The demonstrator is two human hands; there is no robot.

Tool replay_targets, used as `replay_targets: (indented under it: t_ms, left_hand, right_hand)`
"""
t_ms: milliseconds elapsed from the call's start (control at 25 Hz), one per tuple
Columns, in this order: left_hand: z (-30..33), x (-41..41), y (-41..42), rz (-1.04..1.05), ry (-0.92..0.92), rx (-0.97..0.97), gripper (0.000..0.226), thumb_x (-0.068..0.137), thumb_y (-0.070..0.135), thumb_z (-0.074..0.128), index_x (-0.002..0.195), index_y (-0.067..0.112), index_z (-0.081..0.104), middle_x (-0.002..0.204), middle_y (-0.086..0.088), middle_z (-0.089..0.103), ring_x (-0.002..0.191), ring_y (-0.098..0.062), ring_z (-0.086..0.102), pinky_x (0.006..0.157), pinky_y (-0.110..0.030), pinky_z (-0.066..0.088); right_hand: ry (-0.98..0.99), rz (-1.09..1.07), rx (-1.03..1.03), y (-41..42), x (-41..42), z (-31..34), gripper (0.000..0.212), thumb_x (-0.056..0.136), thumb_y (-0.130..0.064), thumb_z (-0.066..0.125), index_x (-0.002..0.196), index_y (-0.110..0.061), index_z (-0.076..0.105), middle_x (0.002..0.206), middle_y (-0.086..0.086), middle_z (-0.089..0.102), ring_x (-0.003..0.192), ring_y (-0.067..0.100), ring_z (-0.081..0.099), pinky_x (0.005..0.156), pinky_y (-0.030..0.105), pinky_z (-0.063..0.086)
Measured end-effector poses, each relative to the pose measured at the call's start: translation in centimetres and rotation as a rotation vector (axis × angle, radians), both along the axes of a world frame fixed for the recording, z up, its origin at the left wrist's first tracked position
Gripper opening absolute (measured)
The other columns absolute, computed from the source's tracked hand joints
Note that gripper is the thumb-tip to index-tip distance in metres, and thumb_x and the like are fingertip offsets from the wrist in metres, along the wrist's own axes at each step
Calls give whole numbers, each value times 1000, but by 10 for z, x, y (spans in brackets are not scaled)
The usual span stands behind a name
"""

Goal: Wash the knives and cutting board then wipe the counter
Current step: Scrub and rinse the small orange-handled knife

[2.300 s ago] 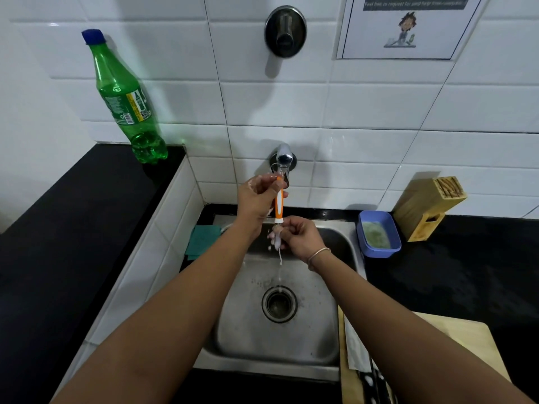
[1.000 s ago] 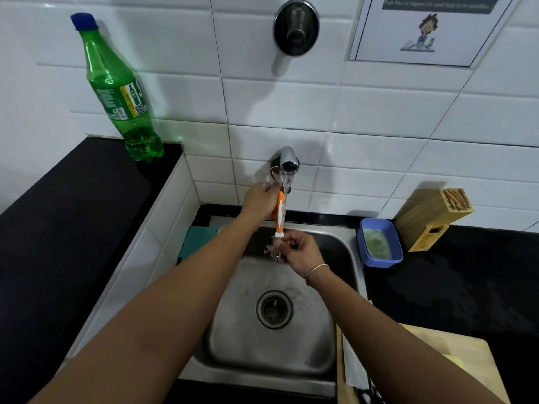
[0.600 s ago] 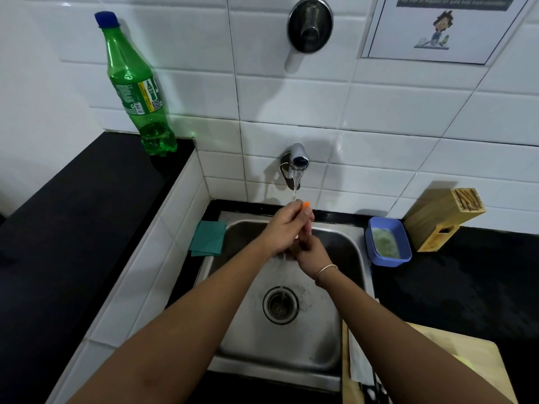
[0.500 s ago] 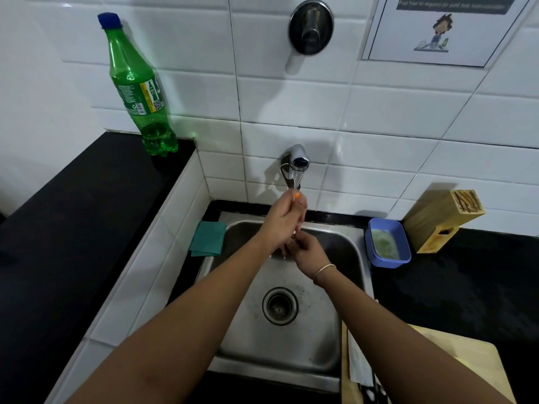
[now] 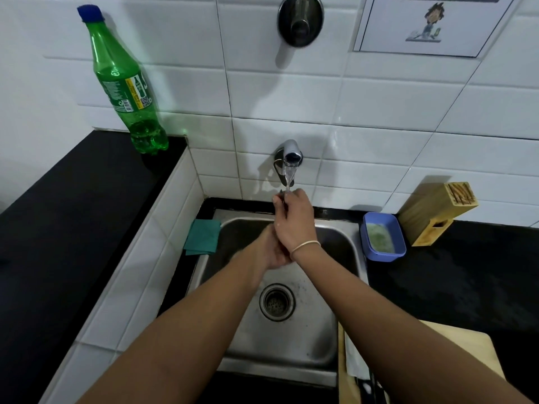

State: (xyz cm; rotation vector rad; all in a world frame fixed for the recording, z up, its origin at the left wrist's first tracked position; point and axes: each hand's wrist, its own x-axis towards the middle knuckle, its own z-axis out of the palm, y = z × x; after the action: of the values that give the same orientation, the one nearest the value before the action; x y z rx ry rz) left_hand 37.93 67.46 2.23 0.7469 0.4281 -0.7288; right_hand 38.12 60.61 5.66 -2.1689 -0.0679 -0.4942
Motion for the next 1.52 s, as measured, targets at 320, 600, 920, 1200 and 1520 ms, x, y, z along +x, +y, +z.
replay_targets:
  t_ms: [320,600,920,1200,1520]
  left_hand:
    - [9,-15,-2,-134,56,-38,48,101,49,39,91,12,67,78,-9,71,68,-21,71,63,-30,57]
    - [14,2,0,-201,25,124,58,101,53,37,93,9,74,84,-10,75,71,-22,74,60,-32,60]
    - [15,37,5,526,119,-1,23,105,5,33,92,1,53,81,-16,57,69,-23,57,62,-30,59]
    - [43,29,-3,211,-535,564,8,100,9,57,96,4,62,78,-14,69,59,-18,67,66,-32,58]
    - [37,8,25,106,-847,421,16,103,6,49,112,4,62,84,-17,67,80,-31,67,81,-48,58]
  right_hand:
    - [87,17,310,8,3,2,31,104,-31,41,82,-18,60,61,-1,61,55,15,62,57,31,53]
    - [142,255,270,1,12,21,22,104,-10,40,107,-18,60,91,-2,72,82,-2,69,84,15,52]
    - [307,86,493,-36,-9,-13,19,97,-14,62,102,0,74,87,11,75,78,18,71,78,35,57]
    - [812,213,444,-42,-21,-32,21,99,-1,51,83,-4,63,67,9,65,49,14,57,49,23,48]
    - [677,277,222,-32,-19,-31,14,99,-13,54,94,-5,65,88,16,69,74,20,64,74,37,58]
